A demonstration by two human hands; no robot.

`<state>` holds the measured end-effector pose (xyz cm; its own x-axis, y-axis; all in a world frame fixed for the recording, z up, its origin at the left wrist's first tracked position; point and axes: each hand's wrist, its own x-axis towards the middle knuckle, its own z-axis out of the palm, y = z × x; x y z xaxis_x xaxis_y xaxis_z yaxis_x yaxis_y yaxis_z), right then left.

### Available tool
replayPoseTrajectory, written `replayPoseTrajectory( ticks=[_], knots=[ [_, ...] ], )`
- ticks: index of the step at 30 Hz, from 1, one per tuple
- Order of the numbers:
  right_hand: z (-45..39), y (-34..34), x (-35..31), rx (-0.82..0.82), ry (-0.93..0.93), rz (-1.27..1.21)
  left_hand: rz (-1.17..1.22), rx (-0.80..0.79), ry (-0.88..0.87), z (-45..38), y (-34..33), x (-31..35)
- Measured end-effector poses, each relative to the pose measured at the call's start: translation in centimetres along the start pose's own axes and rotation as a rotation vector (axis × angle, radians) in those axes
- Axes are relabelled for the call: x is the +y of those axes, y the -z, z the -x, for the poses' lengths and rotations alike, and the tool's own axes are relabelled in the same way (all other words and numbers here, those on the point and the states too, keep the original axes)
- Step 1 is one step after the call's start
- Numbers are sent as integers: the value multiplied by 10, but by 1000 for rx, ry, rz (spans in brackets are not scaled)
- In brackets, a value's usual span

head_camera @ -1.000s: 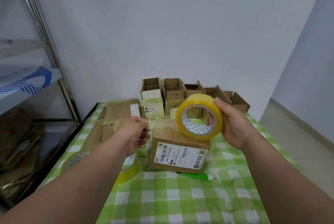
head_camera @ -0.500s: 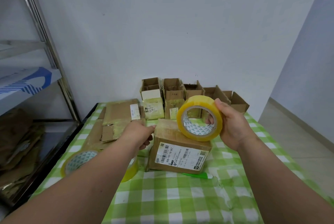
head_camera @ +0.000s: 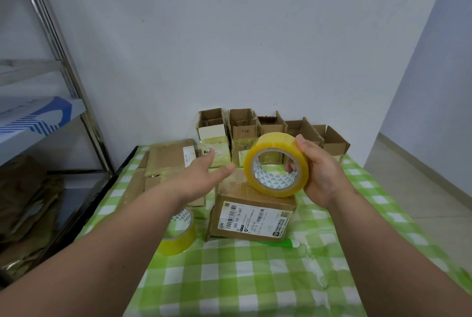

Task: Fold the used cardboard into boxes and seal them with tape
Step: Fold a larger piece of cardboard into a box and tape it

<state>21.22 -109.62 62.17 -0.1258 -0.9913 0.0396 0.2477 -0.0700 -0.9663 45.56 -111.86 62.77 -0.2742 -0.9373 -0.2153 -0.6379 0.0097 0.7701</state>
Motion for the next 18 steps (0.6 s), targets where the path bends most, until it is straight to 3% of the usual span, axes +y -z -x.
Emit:
replayPoseTrajectory(
  ticks=[2, 4, 9, 12, 18],
  knots=[
    [1, -2, 1, -20, 4, 10, -297, -48, -179, 0, -7, 5],
    [2, -2, 3, -35, 7, 25, -580, -92, -234, -5, -13, 4],
    [9, 1, 9, -32, -15, 60, -850, 19, -278, -12, -23, -4],
    [10, 0, 9, -15, -37, 50, -918, 60, -306, -8, -29, -2],
    [9, 0, 8, -12, -51, 69, -832, 109, -319, -6, -37, -2]
  ],
)
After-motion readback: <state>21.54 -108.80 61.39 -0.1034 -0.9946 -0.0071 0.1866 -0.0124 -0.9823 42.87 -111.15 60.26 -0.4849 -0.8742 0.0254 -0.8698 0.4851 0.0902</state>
